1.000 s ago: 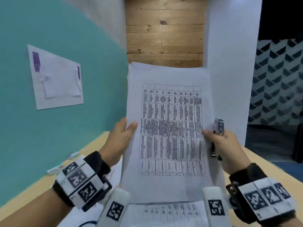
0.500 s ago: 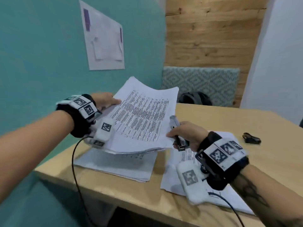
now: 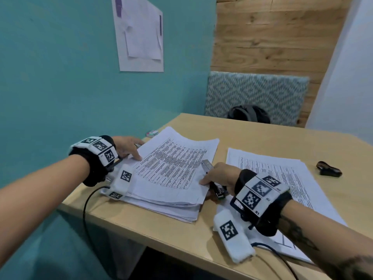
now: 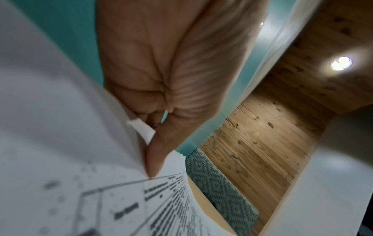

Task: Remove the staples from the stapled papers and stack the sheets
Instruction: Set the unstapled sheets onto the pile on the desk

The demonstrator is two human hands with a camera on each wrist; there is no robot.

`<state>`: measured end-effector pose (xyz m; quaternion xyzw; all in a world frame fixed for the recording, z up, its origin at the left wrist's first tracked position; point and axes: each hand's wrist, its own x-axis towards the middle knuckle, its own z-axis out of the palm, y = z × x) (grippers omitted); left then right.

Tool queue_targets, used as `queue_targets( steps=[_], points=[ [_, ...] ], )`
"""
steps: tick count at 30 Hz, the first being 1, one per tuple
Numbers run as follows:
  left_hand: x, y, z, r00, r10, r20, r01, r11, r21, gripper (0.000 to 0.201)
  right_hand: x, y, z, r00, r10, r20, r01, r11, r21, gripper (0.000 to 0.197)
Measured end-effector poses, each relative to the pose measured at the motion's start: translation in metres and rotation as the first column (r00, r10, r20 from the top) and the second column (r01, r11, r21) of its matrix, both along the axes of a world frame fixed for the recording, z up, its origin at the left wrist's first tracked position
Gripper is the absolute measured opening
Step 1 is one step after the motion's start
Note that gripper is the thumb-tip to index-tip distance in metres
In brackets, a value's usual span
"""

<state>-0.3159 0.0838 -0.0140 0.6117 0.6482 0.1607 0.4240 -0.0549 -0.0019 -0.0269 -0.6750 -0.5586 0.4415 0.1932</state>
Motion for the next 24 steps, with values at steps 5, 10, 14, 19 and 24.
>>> queue_targets(
  steps=[5, 10, 14, 19, 24],
  points=[
    [-0.003, -0.003, 0.003, 0.999, 0.021, 0.036, -0.02, 0.999, -0.027, 0.054, 0.002, -0.005, 0.001, 0.997, 0.064, -0.041, -0.064, 0.998, 0.015, 0.011],
    [-0.007, -0.006, 0.004, 0.996, 0.035, 0.085, -0.032, 0.999, -0.034, 0.048, 0.0, -0.012, 0.0, 0.996, 0.067, -0.056, -0.062, 0.994, 0.085, 0.01],
    [-0.007, -0.01, -0.009, 0.995, 0.05, -0.086, -0.052, 0.999, -0.016, 0.052, -0.001, -0.012, -0.002, 0.997, 0.073, -0.008, -0.073, 0.997, 0.019, 0.006],
    [-0.003, -0.018, -0.007, 0.946, 0.094, -0.311, -0.098, 0.995, 0.004, 0.062, 0.001, -0.014, 0.001, 0.993, 0.107, -0.04, -0.11, 0.992, -0.056, 0.015],
    [0.022, -0.033, 0.024, 0.92, 0.051, -0.388, -0.004, 0.993, 0.121, 0.06, 0.021, -0.022, 0.018, 0.991, 0.09, -0.097, -0.084, 0.994, 0.069, 0.016]
  ],
)
